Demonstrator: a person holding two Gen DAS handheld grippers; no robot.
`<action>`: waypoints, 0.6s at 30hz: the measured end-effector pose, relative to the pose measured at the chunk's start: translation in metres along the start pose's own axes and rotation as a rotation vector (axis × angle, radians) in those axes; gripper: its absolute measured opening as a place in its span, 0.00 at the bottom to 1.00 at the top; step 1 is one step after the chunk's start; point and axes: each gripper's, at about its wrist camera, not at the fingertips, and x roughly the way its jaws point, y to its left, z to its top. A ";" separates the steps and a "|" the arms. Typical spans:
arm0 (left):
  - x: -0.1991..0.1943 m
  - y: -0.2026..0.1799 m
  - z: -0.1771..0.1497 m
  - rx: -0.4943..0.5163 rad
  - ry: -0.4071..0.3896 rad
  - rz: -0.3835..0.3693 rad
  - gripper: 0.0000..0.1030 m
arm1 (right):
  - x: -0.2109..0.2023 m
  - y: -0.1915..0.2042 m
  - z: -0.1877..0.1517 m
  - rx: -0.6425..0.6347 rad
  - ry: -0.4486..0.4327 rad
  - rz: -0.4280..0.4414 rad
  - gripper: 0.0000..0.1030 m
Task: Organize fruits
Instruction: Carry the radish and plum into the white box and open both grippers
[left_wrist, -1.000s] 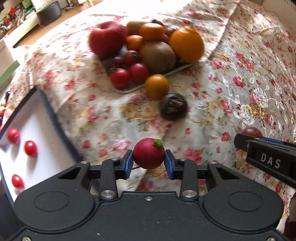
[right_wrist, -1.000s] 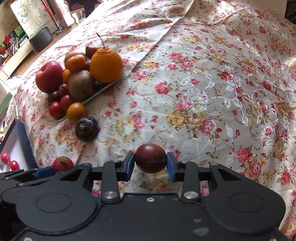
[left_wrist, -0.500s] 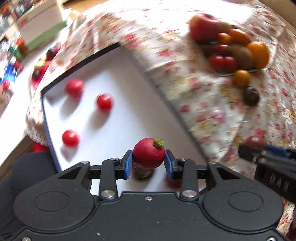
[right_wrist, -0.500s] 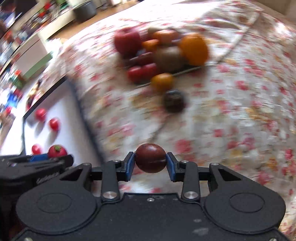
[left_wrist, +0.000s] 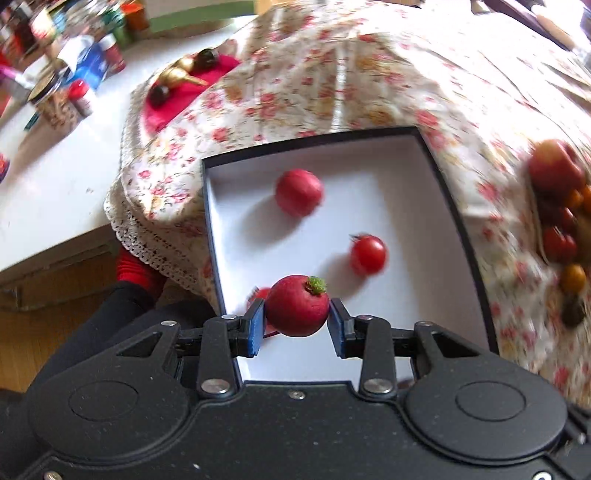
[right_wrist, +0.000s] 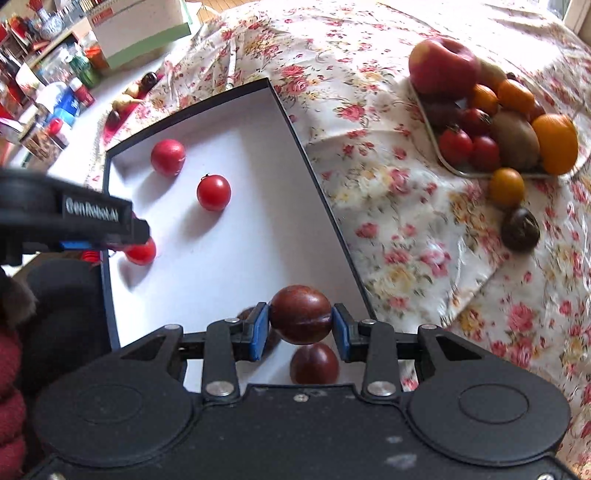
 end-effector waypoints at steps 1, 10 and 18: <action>0.003 0.004 0.003 -0.023 0.009 -0.008 0.44 | 0.004 0.004 0.002 -0.006 0.004 -0.010 0.37; 0.003 0.004 0.004 -0.018 0.023 -0.083 0.44 | 0.017 -0.004 0.002 0.012 0.018 -0.036 0.37; 0.011 -0.005 0.000 0.026 0.058 -0.088 0.44 | 0.026 -0.021 0.007 0.059 0.017 -0.032 0.36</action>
